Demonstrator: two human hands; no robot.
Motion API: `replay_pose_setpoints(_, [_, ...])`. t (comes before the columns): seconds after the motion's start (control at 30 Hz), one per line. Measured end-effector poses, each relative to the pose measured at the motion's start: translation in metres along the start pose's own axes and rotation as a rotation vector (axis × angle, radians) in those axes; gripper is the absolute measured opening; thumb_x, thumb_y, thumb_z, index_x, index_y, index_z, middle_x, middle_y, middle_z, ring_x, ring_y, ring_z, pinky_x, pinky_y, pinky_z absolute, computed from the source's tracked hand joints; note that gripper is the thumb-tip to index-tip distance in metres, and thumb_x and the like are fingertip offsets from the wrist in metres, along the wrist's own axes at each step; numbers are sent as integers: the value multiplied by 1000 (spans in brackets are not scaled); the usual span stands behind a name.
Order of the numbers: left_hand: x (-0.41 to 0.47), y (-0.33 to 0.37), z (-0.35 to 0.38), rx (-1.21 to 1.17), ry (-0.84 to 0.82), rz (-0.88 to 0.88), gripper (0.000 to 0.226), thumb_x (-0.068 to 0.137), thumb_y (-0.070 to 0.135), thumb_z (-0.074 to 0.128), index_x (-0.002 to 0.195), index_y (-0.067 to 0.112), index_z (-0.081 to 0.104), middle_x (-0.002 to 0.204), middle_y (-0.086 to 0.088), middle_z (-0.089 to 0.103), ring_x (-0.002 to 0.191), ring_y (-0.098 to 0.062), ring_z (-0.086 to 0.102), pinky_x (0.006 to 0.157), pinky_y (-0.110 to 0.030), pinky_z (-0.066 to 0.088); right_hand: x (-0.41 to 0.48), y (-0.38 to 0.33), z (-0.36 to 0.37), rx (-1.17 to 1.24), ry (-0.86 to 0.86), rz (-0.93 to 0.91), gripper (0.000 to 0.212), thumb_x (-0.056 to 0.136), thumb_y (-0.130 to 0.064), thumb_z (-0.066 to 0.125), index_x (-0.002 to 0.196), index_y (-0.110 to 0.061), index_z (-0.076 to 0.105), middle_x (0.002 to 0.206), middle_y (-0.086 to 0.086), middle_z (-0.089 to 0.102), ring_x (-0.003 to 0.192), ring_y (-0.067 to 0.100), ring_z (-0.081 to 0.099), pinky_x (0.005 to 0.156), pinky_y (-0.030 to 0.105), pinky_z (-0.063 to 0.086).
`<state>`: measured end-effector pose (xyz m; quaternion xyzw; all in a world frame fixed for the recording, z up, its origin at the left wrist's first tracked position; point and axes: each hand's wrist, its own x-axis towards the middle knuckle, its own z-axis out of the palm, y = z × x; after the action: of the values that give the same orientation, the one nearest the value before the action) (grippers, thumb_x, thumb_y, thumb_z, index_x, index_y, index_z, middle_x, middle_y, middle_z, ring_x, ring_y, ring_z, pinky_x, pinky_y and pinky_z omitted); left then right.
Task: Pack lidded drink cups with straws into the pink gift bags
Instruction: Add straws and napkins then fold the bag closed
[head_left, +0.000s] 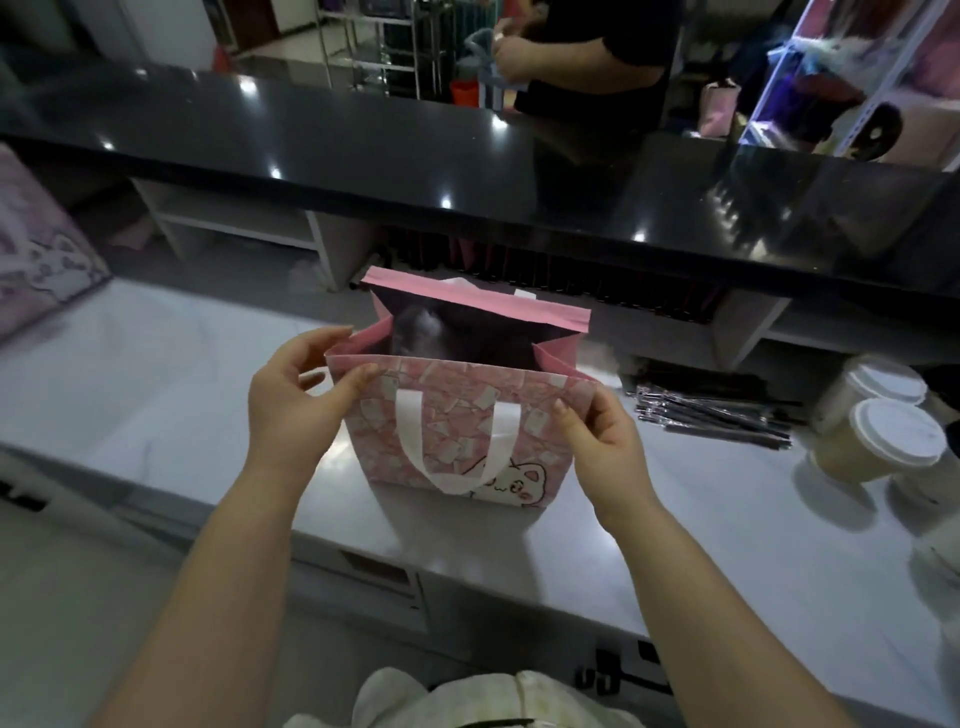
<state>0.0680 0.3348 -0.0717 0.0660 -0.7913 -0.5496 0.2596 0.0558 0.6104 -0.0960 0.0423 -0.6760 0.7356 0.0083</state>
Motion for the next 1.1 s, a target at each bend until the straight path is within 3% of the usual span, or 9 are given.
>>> replay_pose_setpoints(0.07, [-4, 7, -4, 101, 16, 74, 48, 74, 28, 84, 112, 47, 61, 107, 30, 64, 102, 2, 62, 87, -25, 50, 1, 0, -4, 9, 11, -20, 31, 93, -11, 62, 106, -38, 68, 102, -8, 73, 95, 11, 70, 70, 24, 57])
replay_pose_setpoints(0.17, [-6, 22, -1, 209, 31, 207, 48, 77, 24, 82, 118, 36, 61, 111, 30, 59, 105, 4, 56, 90, -24, 47, 5, -4, -12, -52, -14, -35, 33, 88, -20, 70, 116, -37, 65, 113, -8, 68, 105, 15, 66, 79, 39, 60])
replay_pose_setpoints(0.27, [-6, 43, 15, 308, 18, 395, 40, 80, 21, 78, 117, 19, 65, 111, 16, 60, 104, 8, 51, 95, -18, 43, 7, -12, -21, -133, -16, -76, 36, 81, -31, 74, 115, -38, 65, 116, -11, 66, 108, 17, 64, 87, 45, 57])
replay_pose_setpoints(0.4, [-8, 76, 52, 414, -84, 493, 34, 84, 20, 73, 117, 16, 66, 113, 4, 65, 108, -16, 59, 96, -34, 47, 10, -21, -38, -168, -3, -145, 30, 83, -26, 75, 109, -38, 67, 117, -12, 67, 112, 14, 62, 97, 44, 51])
replay_pose_setpoints(0.57, [-9, 106, 104, 498, -261, 475, 33, 87, 23, 68, 119, 18, 65, 118, 3, 64, 116, -19, 54, 101, -48, 40, 14, -28, -60, -210, 56, -199, 27, 87, -16, 71, 104, -37, 67, 111, -15, 68, 109, 8, 62, 97, 38, 50])
replay_pose_setpoints(0.77, [-39, 126, 173, 542, -376, 560, 28, 86, 23, 67, 112, 17, 69, 113, 1, 66, 111, -24, 56, 91, -41, 39, 25, -22, -97, -377, 100, -201, 30, 88, -6, 67, 105, -31, 65, 103, -20, 67, 103, 4, 61, 92, 30, 49])
replay_pose_setpoints(0.9, [-52, 132, 224, 640, -484, 585, 31, 87, 24, 60, 118, 20, 65, 116, 1, 63, 110, -25, 53, 89, -39, 35, 38, -17, -133, -502, 136, -167, 45, 83, -3, 64, 98, -44, 59, 99, -25, 65, 97, -4, 60, 81, 11, 46])
replay_pose_setpoints(1.0, [-56, 124, 262, 814, -532, 505, 35, 91, 28, 51, 126, 25, 53, 122, 3, 55, 116, -24, 45, 92, -37, 28, 44, -7, -164, -586, 175, -123, 40, 82, -2, 63, 107, -33, 62, 107, -21, 63, 104, -1, 57, 91, 21, 47])
replay_pose_setpoints(1.1, [-63, 104, 289, 910, -570, 417, 37, 89, 26, 52, 126, 24, 50, 124, 1, 53, 117, -26, 43, 94, -41, 29, 47, 6, -184, -625, 213, -98, 40, 83, -2, 64, 108, -33, 61, 110, -17, 63, 109, 7, 57, 96, 30, 46])
